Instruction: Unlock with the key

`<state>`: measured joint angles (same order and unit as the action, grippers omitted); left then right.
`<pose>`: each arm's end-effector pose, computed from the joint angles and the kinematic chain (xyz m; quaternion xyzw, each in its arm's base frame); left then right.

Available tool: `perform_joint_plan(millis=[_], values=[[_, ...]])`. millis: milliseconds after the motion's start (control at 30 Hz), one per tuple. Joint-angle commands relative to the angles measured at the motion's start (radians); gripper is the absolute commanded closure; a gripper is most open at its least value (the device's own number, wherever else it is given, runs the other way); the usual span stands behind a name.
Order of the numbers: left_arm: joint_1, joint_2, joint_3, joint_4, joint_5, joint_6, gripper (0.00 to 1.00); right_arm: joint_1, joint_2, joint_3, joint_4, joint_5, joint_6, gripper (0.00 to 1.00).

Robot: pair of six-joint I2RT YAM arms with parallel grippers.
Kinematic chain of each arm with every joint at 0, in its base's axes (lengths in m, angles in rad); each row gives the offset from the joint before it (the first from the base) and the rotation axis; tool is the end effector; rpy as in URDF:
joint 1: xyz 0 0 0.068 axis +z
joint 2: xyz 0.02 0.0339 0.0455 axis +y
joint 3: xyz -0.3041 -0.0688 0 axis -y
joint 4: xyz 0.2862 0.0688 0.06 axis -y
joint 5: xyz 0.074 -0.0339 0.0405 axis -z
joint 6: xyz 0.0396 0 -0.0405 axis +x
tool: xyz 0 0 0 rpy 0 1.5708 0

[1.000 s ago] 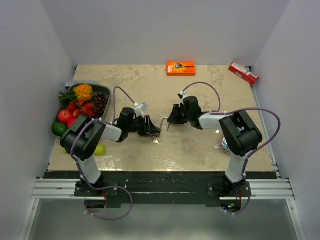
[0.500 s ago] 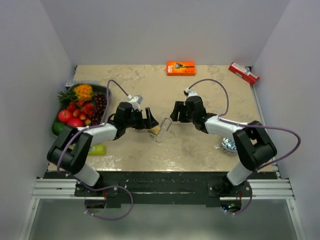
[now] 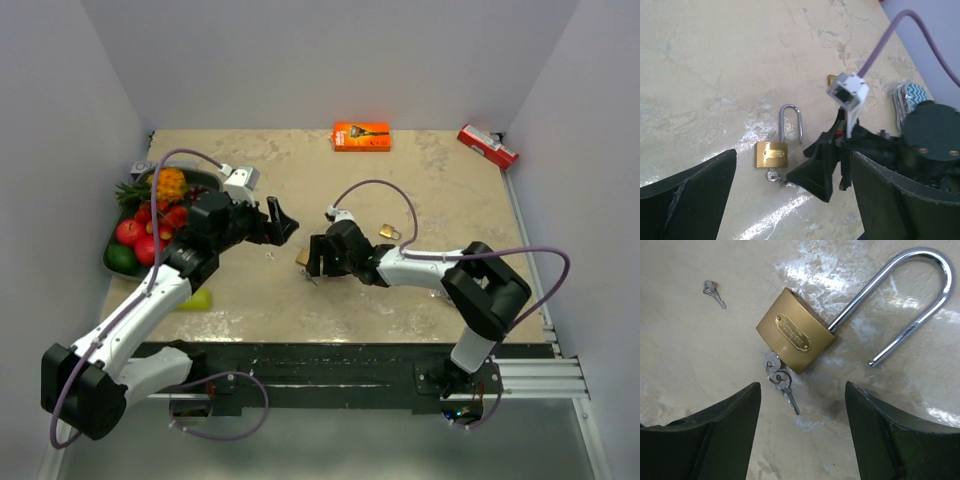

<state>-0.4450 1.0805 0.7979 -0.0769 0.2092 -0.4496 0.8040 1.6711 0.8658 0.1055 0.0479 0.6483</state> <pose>0.2437 -0.1253 0.3199 0.0576 0.8178 -0.3223 0.4734 0.2642 0.2715 0.1781 -0.0604 0.9044 0.2638 0.3298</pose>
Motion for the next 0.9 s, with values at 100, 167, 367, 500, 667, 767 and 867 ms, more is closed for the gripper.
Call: perform_joint_plan(millis=[100,167,367,500,667,767,867], values=[[0.008,-0.119,0.055,-0.205,-0.083,0.192,0.01,0.058,0.082,0.11,-0.089,0.159,0.089,0.28],[0.008,-0.142,0.037,-0.208,-0.103,0.207,0.01,0.058,0.101,0.116,-0.086,0.161,0.109,0.27],[0.008,-0.162,0.009,-0.202,-0.106,0.233,0.01,0.075,0.191,0.237,-0.164,0.205,0.103,0.24],[0.008,-0.195,0.004,-0.202,-0.126,0.244,0.01,0.087,0.252,0.341,-0.237,0.251,0.097,0.23],[0.008,-0.209,-0.005,-0.207,-0.129,0.244,0.01,0.104,0.323,0.449,-0.329,0.309,0.074,0.23],[0.008,-0.215,-0.006,-0.211,-0.137,0.244,0.01,0.135,0.364,0.515,-0.4,0.372,0.057,0.23],[0.008,-0.223,-0.005,-0.215,-0.16,0.241,0.01,0.164,0.404,0.568,-0.466,0.431,0.05,0.23]])
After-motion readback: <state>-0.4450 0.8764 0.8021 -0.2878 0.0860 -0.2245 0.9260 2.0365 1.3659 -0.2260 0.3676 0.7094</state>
